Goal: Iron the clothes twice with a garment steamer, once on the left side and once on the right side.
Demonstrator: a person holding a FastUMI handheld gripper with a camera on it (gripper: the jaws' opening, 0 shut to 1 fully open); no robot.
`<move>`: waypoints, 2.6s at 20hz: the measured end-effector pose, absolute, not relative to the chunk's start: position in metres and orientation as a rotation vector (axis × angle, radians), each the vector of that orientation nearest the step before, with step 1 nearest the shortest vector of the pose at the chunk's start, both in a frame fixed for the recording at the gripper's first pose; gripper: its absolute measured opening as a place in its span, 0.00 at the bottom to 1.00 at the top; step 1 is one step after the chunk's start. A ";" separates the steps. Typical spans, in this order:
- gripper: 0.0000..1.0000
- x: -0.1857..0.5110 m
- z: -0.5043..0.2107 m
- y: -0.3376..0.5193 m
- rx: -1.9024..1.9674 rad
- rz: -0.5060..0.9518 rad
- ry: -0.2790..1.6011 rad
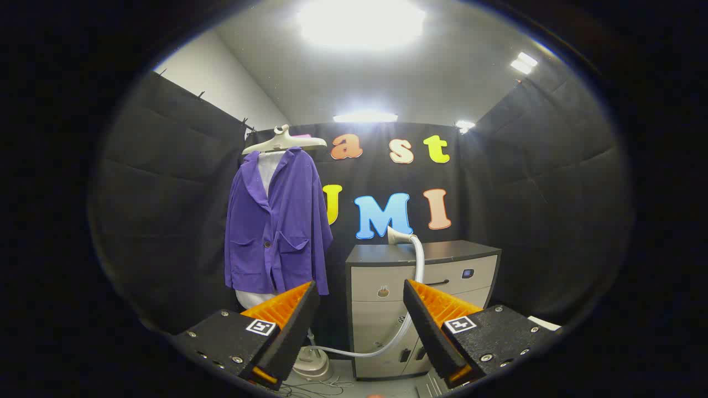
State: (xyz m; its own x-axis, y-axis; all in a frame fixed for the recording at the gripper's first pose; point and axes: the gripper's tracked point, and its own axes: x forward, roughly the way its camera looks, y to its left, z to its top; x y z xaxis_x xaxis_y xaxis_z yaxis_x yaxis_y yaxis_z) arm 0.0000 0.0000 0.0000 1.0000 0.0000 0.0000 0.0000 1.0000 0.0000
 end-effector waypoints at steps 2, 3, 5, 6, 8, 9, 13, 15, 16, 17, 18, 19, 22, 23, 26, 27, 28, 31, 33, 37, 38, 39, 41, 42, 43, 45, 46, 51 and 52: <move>0.94 0.000 0.000 0.002 -0.003 0.004 0.001; 0.94 0.000 -0.001 0.002 -0.005 0.005 0.001; 0.94 -0.001 -0.003 0.003 -0.007 0.003 0.007; 0.94 -0.001 -0.003 0.004 -0.007 0.003 0.011; 0.94 -0.003 -0.003 0.005 -0.006 0.005 0.010; 0.94 -0.003 -0.004 0.004 -0.004 0.002 0.012; 0.94 -0.002 -0.008 0.000 0.005 -0.017 0.027; 0.94 -0.002 -0.011 0.000 0.012 -0.023 0.037; 0.94 -0.001 -0.011 0.000 0.014 -0.021 0.040; 0.94 -0.001 -0.011 0.000 0.016 -0.022 0.042; 0.94 0.000 -0.010 0.000 0.017 -0.024 0.042; 0.94 0.000 -0.009 0.000 0.018 -0.026 0.042; 0.94 0.004 -0.002 0.000 0.017 -0.029 0.035; 0.94 0.006 0.003 0.000 0.015 -0.030 0.030; 0.94 0.012 0.020 -0.006 0.014 -0.036 0.009; 0.94 0.017 0.024 -0.008 0.016 -0.034 0.007; 0.94 0.021 0.032 -0.009 0.019 -0.029 0.001; 0.94 0.042 0.047 -0.018 0.005 -0.007 0.013; 0.94 0.056 0.057 -0.024 0.012 0.002 0.015; 0.94 0.090 0.080 -0.039 0.012 0.014 -0.016; 0.94 0.101 0.086 -0.042 0.011 0.018 -0.021; 0.94 0.111 0.091 -0.043 0.014 0.029 -0.026; 0.94 0.133 0.102 -0.047 0.017 0.044 -0.035; 0.94 0.144 0.107 -0.050 0.016 0.052 -0.040; 0.94 0.154 0.112 -0.050 0.018 0.064 -0.046; 0.94 0.174 0.120 -0.050 0.025 0.091 -0.046; 0.94 0.184 0.124 -0.050 0.030 0.102 -0.047; 0.94 0.233 0.137 -0.062 0.024 0.132 -0.057; 0.94 0.243 0.140 -0.065 0.022 0.136 -0.056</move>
